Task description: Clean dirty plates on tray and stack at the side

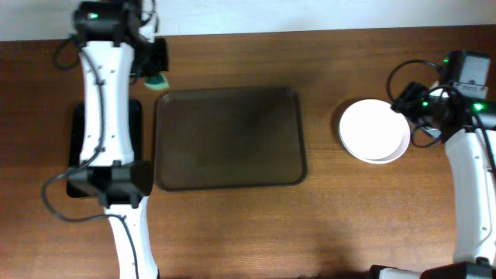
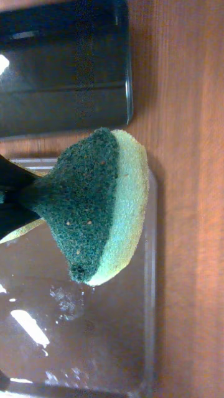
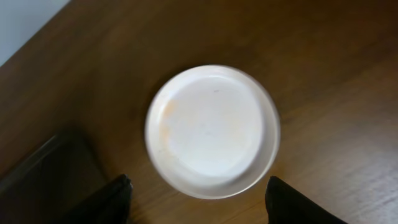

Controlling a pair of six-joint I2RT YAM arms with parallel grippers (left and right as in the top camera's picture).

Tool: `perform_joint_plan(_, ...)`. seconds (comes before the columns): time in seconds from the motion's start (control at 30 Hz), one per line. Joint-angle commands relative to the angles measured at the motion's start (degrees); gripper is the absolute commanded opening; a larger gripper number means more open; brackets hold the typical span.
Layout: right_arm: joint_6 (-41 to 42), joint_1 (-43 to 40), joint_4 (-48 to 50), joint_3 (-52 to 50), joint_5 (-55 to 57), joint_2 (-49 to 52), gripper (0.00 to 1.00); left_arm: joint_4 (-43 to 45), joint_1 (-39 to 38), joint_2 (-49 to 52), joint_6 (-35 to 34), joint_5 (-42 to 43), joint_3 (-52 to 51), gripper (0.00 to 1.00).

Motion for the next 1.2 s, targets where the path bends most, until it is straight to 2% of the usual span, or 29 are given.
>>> perform_joint_plan(0.0,-0.9,6.3,-0.7,0.2,-0.8,0.2,0.70,-0.1,3.2,-8.9,-0.6,-1.7,-4.9,0.01)
perform_joint_plan(0.1,-0.9,11.3,0.7,0.2,0.3,0.3,0.76,-0.1,6.7,-13.2,-6.0,-8.1,-16.7,0.01)
perform_joint_plan(0.17,-0.9,13.9,2.3,0.2,0.3,0.9,0.79,1.3,9.3,-13.3,-6.1,-8.4,-25.5,0.01)
perform_joint_plan(0.3,-0.9,15.9,2.6,0.2,0.3,2.9,0.79,18.3,14.0,-13.3,-6.0,-9.5,-45.2,0.01)
perform_joint_plan(0.37,-0.9,16.0,2.5,0.2,0.4,3.6,0.79,26.6,15.0,-13.3,-3.8,-8.0,-52.9,0.01)
perform_joint_plan(0.47,-1.0,16.0,2.3,0.1,0.5,4.0,0.79,35.4,15.5,-13.3,-3.4,-7.7,-61.5,0.01)
perform_joint_plan(0.53,-1.1,16.0,2.0,0.1,0.6,4.0,0.79,37.7,16.0,-13.3,-2.4,-7.6,-63.1,0.02)
perform_joint_plan(0.57,-1.1,16.0,1.5,0.1,0.6,4.0,0.79,38.0,16.4,-13.3,-0.9,-7.6,-63.2,0.08)
perform_joint_plan(0.67,-1.1,16.0,1.2,0.1,0.8,4.0,0.79,38.8,16.8,-13.3,1.3,-7.7,-63.2,0.49)
perform_joint_plan(0.73,-1.2,16.0,0.8,0.1,1.0,4.0,0.79,38.6,16.9,-13.3,1.2,-7.5,-62.6,0.99)
perform_joint_plan(0.83,-3.3,16.0,0.5,0.5,1.0,3.8,0.79,35.1,16.8,-14.5,1.2,-6.6,-58.0,0.99)
perform_joint_plan(0.93,-5.4,15.9,-2.1,4.0,1.4,1.8,0.81,29.2,16.6,-19.8,1.2,-5.8,-50.3,0.99)
perform_joint_plan(1.0,-5.6,15.9,-5.9,9.2,3.5,-0.1,0.84,27.6,16.3,-25.3,1.2,-4.5,-47.2,0.99)
perform_joint_plan(1.03,-5.6,15.9,-8.8,12.7,5.2,-1.2,0.90,28.0,16.2,-28.5,1.2,-4.5,-47.0,0.99)
perform_joint_plan(1.17,-5.6,15.9,-20.9,25.0,9.4,-7.6,0.98,28.8,16.2,-34.4,1.0,-1.5,-47.0,0.99)
